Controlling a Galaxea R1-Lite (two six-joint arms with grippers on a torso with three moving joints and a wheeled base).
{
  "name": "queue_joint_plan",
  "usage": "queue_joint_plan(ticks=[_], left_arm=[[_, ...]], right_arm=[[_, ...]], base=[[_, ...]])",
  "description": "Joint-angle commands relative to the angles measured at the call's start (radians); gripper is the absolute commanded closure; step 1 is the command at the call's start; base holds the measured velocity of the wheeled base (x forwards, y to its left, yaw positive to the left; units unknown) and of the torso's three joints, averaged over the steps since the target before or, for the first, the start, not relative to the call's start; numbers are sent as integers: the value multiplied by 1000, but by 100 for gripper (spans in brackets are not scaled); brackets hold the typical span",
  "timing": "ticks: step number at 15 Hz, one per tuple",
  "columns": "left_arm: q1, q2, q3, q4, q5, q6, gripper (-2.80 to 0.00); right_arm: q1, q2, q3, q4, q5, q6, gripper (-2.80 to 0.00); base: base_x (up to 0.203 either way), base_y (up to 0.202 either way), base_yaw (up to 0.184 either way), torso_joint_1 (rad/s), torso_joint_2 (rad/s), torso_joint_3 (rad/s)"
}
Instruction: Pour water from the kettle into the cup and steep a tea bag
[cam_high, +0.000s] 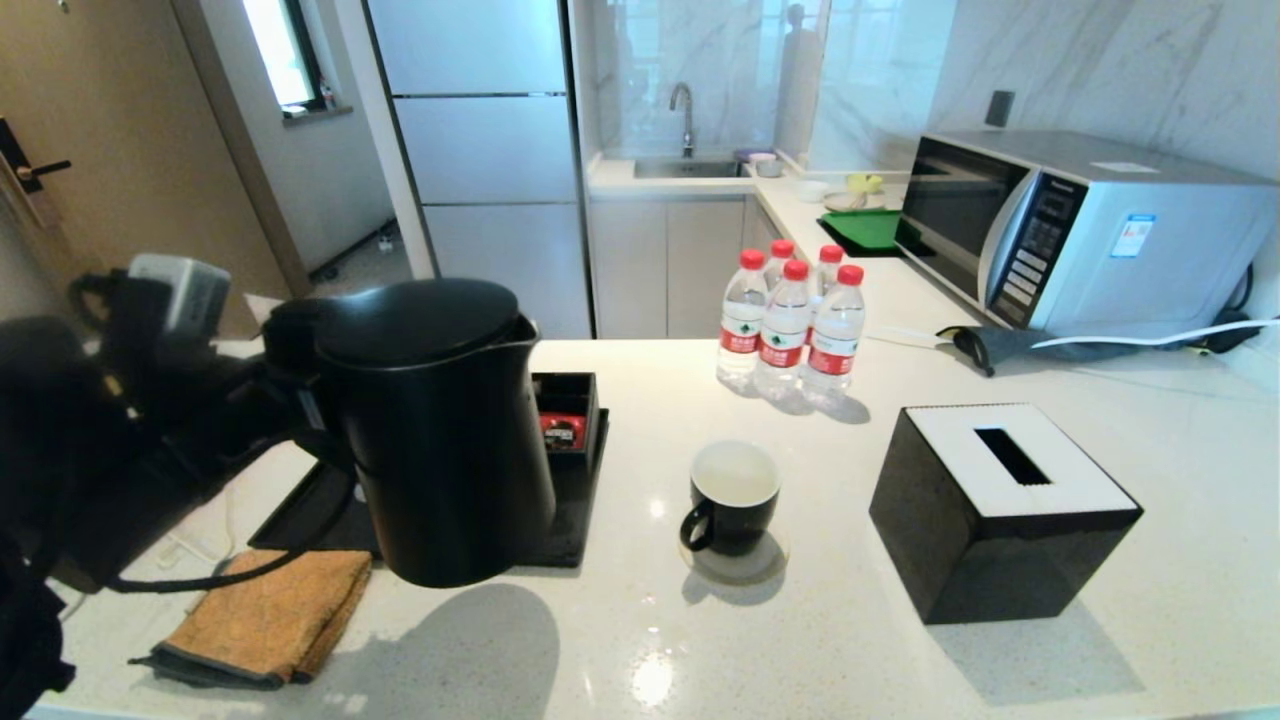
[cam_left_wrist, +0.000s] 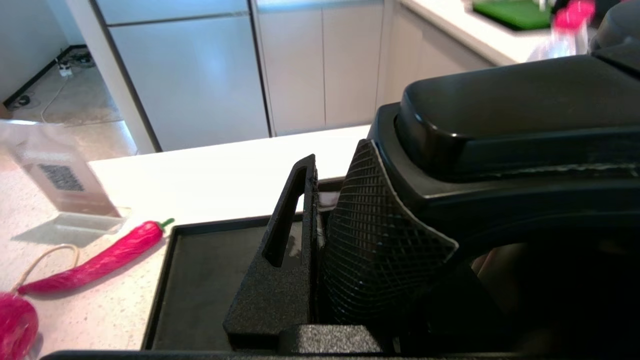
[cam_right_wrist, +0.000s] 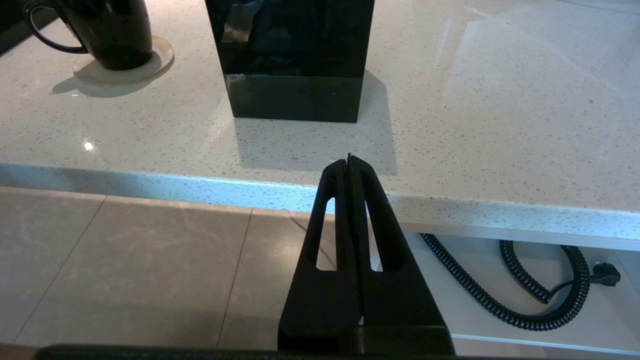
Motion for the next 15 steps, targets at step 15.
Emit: queue_joint_plan(ticks=[15], left_arm=[[-225,102,-116,48,233,134,0]], right_arm=[[0,1,0,1,1,-1,0]], base=[[0,0,0,0,0,0]])
